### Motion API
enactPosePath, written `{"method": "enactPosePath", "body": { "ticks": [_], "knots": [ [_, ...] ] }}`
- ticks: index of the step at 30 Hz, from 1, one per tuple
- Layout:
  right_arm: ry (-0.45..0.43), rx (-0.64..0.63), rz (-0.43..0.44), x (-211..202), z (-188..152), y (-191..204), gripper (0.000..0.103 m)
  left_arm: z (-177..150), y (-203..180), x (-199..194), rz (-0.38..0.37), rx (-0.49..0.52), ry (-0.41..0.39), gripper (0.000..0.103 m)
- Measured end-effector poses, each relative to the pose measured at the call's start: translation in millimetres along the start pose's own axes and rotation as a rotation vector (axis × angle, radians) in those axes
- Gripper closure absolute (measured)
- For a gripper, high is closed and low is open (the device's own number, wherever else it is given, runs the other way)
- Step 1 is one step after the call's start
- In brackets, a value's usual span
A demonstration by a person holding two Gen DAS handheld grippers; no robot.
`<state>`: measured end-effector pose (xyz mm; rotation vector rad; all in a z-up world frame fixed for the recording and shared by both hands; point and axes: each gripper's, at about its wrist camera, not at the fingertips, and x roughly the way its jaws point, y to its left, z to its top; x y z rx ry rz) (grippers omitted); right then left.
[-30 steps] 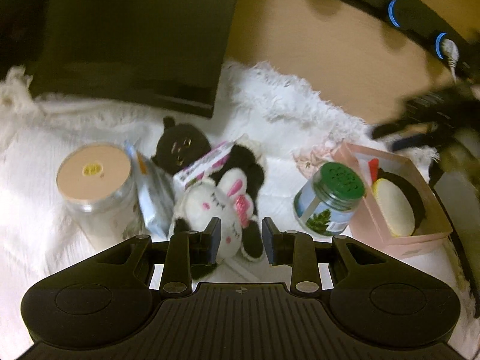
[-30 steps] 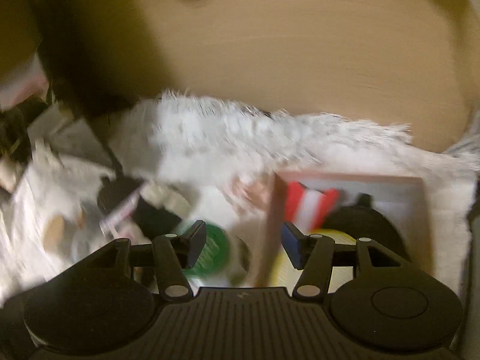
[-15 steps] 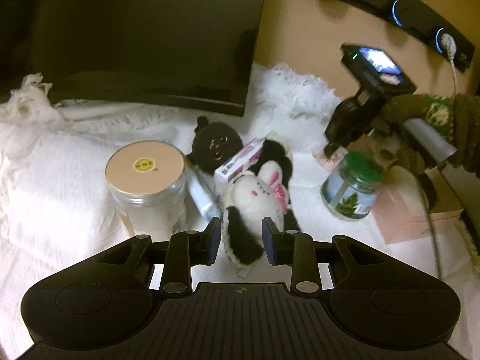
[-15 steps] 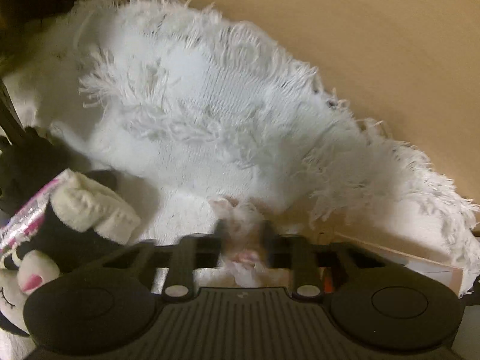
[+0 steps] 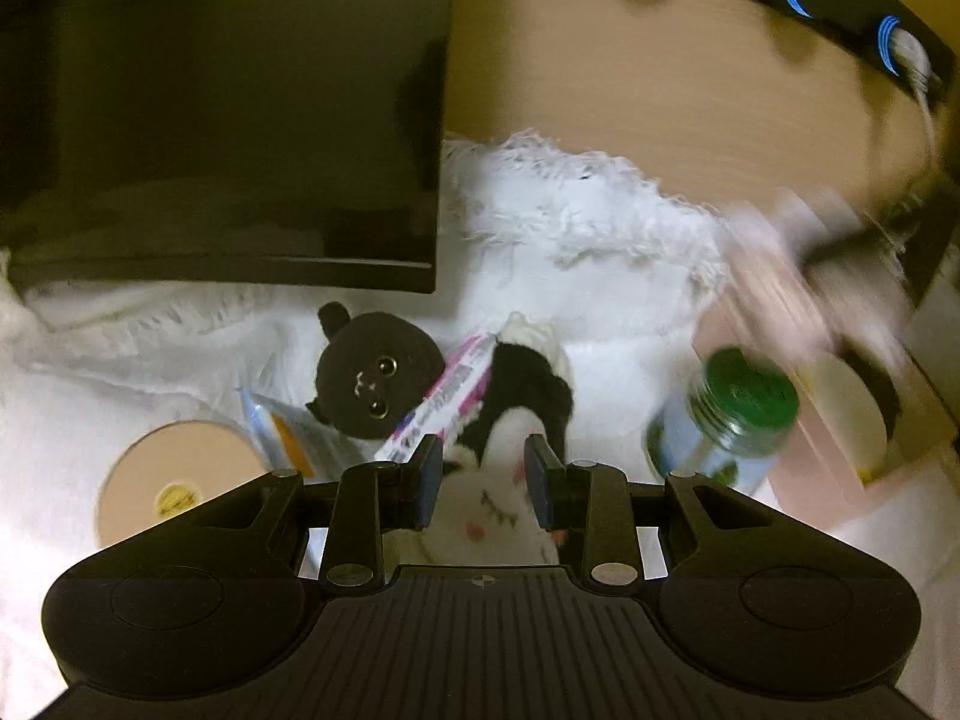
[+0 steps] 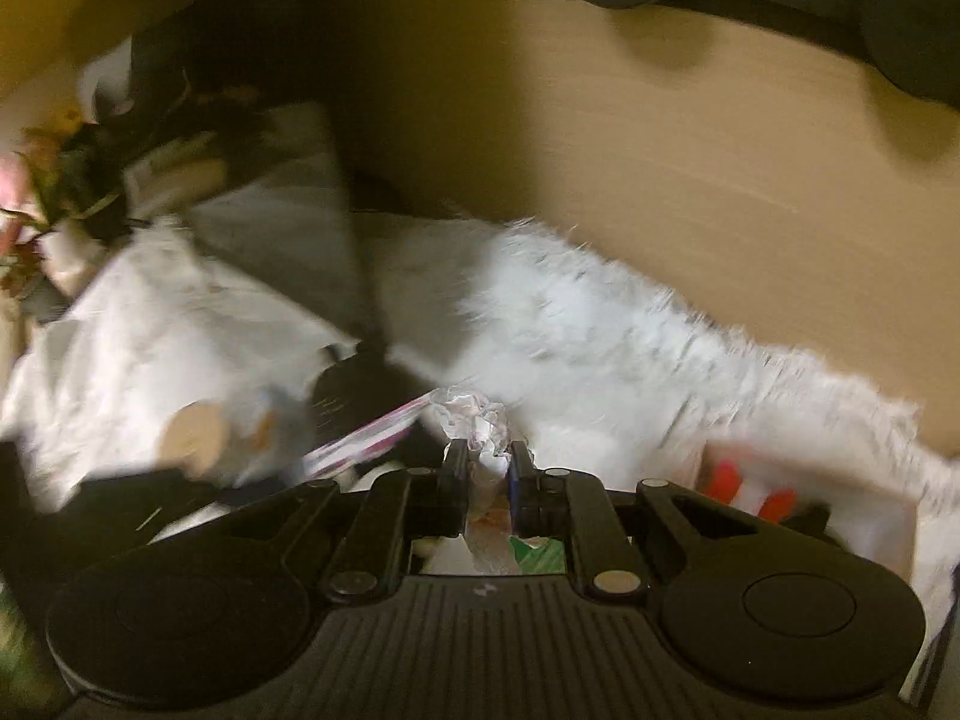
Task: Organize soft objects
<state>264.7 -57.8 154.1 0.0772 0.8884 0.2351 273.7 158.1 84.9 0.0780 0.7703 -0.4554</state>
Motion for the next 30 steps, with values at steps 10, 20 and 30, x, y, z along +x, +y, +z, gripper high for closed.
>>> {"method": "enactPosePath", "body": {
  "ticks": [10, 20, 30],
  "knots": [
    [0.148, 0.023, -0.059, 23.3, -122.7, 23.4, 0.09, 6.2, -10.5, 47.1, 0.027, 0.018, 0.096, 0.066],
    [0.08, 0.175, -0.092, 31.1, -188.3, -1.3, 0.058, 1.1, -7.5, 44.4, -0.031, 0.035, 0.144, 0.064],
    [-0.009, 0.177, -0.164, 33.7, -223.3, 8.2, 0.043, -7.1, -31.4, 26.4, -0.228, 0.048, 0.143, 0.048]
  ]
}}
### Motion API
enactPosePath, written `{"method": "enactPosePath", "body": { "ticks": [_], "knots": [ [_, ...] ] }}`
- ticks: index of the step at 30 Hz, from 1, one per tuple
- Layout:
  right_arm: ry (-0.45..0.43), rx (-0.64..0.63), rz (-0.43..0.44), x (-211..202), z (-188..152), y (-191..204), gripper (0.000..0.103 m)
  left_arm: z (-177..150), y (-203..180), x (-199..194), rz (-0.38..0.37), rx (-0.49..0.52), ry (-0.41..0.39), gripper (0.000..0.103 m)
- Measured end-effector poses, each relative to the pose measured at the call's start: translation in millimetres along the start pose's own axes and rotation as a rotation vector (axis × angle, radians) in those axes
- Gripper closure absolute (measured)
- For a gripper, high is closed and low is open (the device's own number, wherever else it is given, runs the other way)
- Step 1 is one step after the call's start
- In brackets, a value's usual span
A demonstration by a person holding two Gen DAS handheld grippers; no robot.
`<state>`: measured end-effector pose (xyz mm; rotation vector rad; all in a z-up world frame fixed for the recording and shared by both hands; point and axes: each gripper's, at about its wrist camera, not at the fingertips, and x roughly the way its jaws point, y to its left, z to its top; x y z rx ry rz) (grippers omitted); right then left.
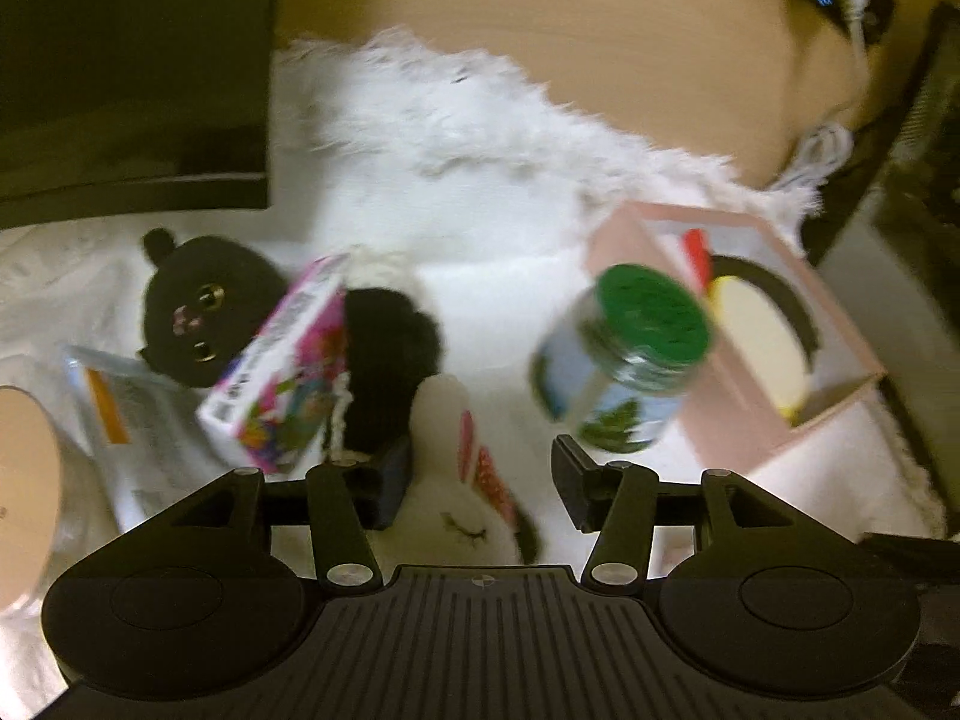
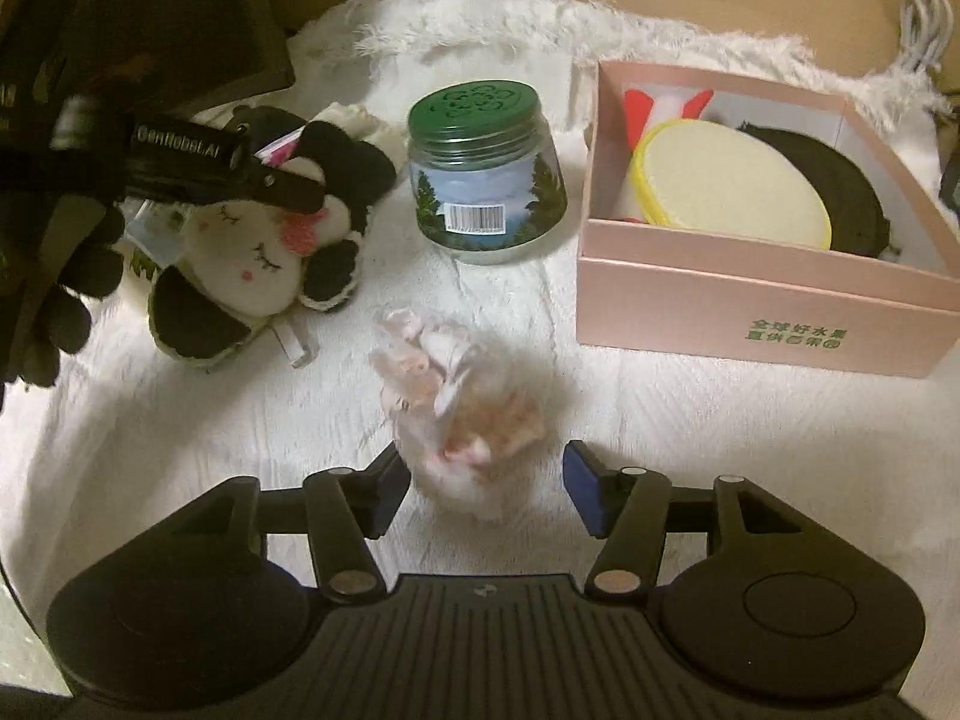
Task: Organize soft objects
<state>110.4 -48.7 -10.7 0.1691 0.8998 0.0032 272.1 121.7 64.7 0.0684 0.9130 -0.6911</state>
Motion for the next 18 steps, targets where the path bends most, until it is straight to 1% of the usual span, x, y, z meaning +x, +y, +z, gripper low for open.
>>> {"method": "enactPosePath", "body": {
  "ticks": [2, 3, 4, 6, 8, 10, 12, 13, 15, 18],
  "knots": [
    [-0.015, -0.026, -0.015, 1.0, -4.1, 4.4, 0.039, -1.6, -3.2, -6.8, -0.04, -0.011, -0.026, 0.049],
    [-0.023, -0.042, -0.025, -0.1, -6.9, 7.2, 0.037, -2.6, -4.4, -11.1, -0.042, -0.021, -0.044, 0.049],
    [-0.032, -0.061, -0.033, 0.5, -9.5, 10.4, 0.032, -4.0, -5.7, -17.6, -0.031, -0.035, -0.072, 0.049],
    [-0.046, -0.102, -0.049, 1.7, -15.2, 16.0, 0.028, -8.4, -6.5, -34.2, 0.031, -0.044, -0.138, 0.049],
    [-0.065, -0.123, -0.066, 2.0, -20.4, 20.9, 0.022, -13.2, -7.6, -51.6, 0.113, -0.025, -0.182, 0.049],
    [-0.072, -0.114, -0.059, 2.5, -22.1, 19.6, 0.018, -17.9, -3.2, -65.5, 0.172, -0.029, -0.189, 0.049],
    [-0.075, -0.126, -0.053, 3.1, -23.2, 20.8, 0.016, -22.4, 8.1, -77.6, 0.202, -0.067, -0.183, 0.049],
    [-0.08, -0.13, -0.051, 3.4, -24.0, 21.4, 0.013, -27.2, 12.4, -84.2, 0.206, -0.098, -0.184, 0.049],
    [-0.095, -0.138, -0.052, 4.1, -26.4, 22.4, 0.01, -41.2, 19.2, -92.3, 0.181, -0.171, -0.179, 0.049],
    [-0.126, -0.137, -0.053, 4.5, -31.0, 23.5, 0.008, -64.1, 24.1, -93.6, 0.177, -0.222, -0.164, 0.049]
  ]
}}
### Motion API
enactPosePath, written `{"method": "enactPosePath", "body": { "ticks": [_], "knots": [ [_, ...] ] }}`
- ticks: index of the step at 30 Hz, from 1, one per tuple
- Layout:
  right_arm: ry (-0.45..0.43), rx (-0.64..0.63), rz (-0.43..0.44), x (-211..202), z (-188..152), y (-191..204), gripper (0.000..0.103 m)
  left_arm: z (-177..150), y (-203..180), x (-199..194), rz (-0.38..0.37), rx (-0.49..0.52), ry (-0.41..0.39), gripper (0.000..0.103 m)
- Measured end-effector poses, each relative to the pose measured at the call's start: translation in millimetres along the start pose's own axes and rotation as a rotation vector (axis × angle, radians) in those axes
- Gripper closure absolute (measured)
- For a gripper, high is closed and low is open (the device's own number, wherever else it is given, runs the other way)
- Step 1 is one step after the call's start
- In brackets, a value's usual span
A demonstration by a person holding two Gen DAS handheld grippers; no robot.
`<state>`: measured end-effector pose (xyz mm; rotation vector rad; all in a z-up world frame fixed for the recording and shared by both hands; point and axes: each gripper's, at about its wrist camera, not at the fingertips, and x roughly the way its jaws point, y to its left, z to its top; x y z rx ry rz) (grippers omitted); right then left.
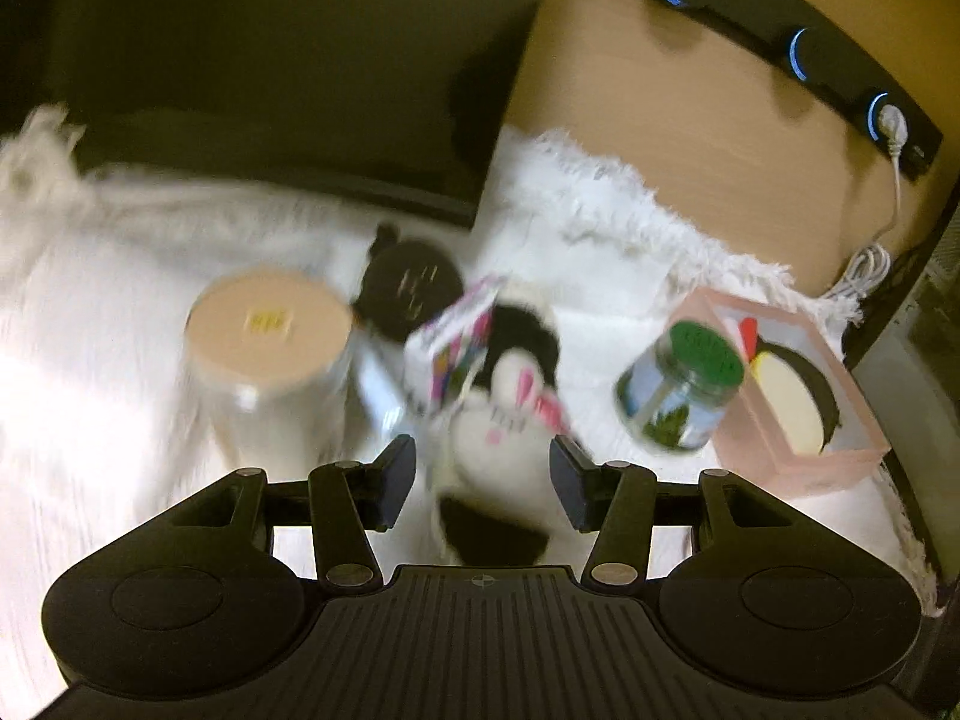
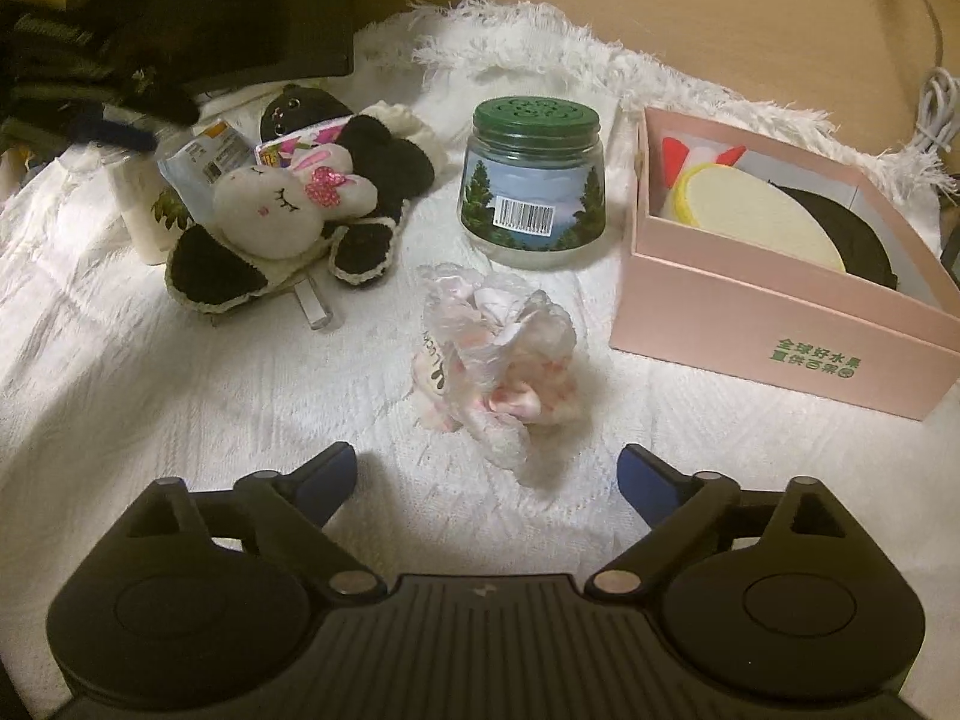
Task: Organize soft objects
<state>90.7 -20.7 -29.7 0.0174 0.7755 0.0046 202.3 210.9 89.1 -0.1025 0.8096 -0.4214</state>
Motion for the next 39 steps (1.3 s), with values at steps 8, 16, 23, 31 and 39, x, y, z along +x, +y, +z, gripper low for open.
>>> {"method": "enactPosePath", "body": {
  "ticks": [8, 16, 23, 31, 39],
  "knots": [
    [-0.021, 0.008, 0.005, -2.8, -5.3, 1.2, 0.001, -26.5, -36.3, 24.4, -0.143, 0.112, 0.117, 0.049],
    [-0.006, -0.028, 0.029, 0.4, -3.1, 1.4, 0.0, -19.6, -53.2, 86.8, -0.082, -0.037, 0.253, 0.059],
    [-0.013, -0.026, 0.029, -0.1, -4.5, 1.6, 0.0, -7.4, -64.0, 108.8, 0.006, -0.055, 0.227, 0.063],
    [-0.012, -0.026, 0.028, 0.3, -4.7, 1.7, 0.0, -15.6, -63.2, 106.5, 0.009, 0.002, 0.175, 0.069],
    [-0.013, -0.025, 0.028, -0.7, -4.6, 2.1, 0.0, -29.0, -55.6, 90.3, -0.028, 0.008, 0.227, 0.091]
  ]
}}
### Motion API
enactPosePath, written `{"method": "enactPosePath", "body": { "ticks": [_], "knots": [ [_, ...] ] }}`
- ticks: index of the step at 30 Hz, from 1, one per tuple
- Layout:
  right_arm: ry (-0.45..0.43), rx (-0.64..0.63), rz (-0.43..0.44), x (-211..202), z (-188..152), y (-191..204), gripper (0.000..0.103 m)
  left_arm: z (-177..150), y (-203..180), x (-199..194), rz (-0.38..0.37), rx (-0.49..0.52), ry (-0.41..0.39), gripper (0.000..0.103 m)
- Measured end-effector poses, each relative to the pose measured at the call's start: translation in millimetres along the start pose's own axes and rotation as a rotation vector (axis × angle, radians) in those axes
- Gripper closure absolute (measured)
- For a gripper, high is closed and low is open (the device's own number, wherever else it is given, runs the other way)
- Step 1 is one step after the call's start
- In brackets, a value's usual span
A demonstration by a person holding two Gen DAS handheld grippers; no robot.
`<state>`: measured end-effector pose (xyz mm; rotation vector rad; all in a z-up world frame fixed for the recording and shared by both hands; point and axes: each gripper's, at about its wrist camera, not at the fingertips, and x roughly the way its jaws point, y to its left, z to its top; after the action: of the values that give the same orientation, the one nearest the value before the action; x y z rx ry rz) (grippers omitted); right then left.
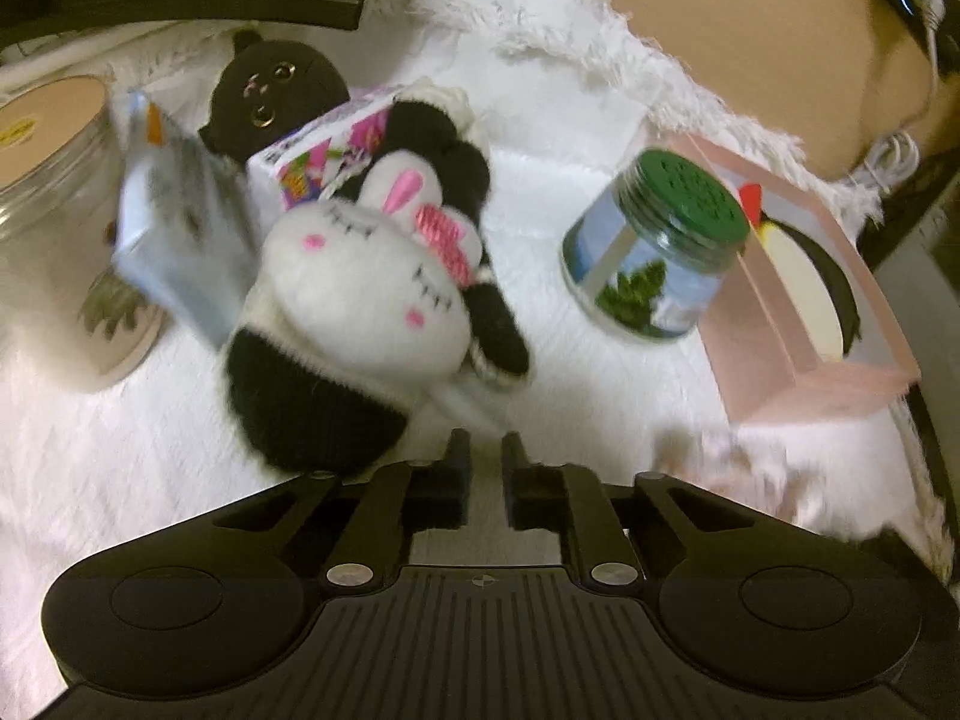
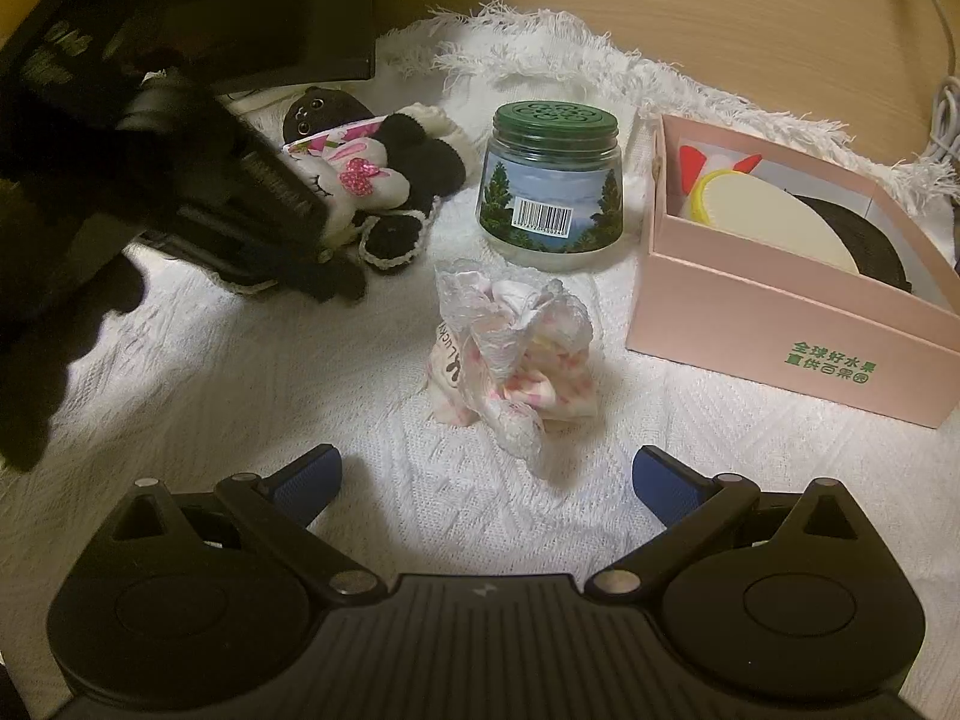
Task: Organize soft objects
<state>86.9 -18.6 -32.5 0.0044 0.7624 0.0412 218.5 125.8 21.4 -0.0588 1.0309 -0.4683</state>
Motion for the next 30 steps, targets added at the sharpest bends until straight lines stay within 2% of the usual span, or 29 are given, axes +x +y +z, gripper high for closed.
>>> {"method": "enactPosePath", "body": {
  "ticks": [6, 8, 11, 13, 15, 18, 23, 26, 30],
  "knots": [
    [0.0, 0.0, -0.001, -1.0, -0.2, -0.1, 0.0, -30.1, 12.7, -27.7, -0.032, 0.072, 0.041, 0.091],
    [0.001, 0.0, 0.0, -1.2, -0.3, 0.0, 0.0, -37.1, 15.9, -35.0, -0.042, 0.104, 0.028, 0.091],
    [0.0, 0.0, 0.0, -1.3, -0.2, -0.1, 0.0, -38.2, 20.9, -39.9, 0.027, 0.127, -0.034, 0.087],
    [0.001, 0.0, -0.001, -1.5, -0.1, 0.0, 0.0, -33.7, 32.5, -37.8, 0.09, 0.065, -0.045, 0.086],
    [0.001, 0.0, -0.001, -1.7, -0.2, 0.2, 0.0, -28.9, 41.2, -35.6, 0.083, 0.014, -0.036, 0.087],
    [0.001, 0.0, -0.001, -1.9, 0.0, 0.3, 0.0, -19.9, 35.5, -30.2, 0.069, 0.073, -0.028, 0.086],
    [0.002, 0.001, -0.002, -2.4, 0.0, 0.7, 0.0, 8.0, 26.2, -38.9, 0.075, 0.063, -0.172, 0.086],
    [0.002, 0.001, -0.002, -2.5, 0.0, 0.6, 0.0, 27.0, 25.3, -39.4, 0.116, 0.087, -0.242, 0.085],
    [0.002, 0.001, -0.002, -2.5, 0.1, 0.5, 0.0, 42.4, 30.6, -17.9, 0.095, 0.102, -0.186, 0.085]
  ]
}}
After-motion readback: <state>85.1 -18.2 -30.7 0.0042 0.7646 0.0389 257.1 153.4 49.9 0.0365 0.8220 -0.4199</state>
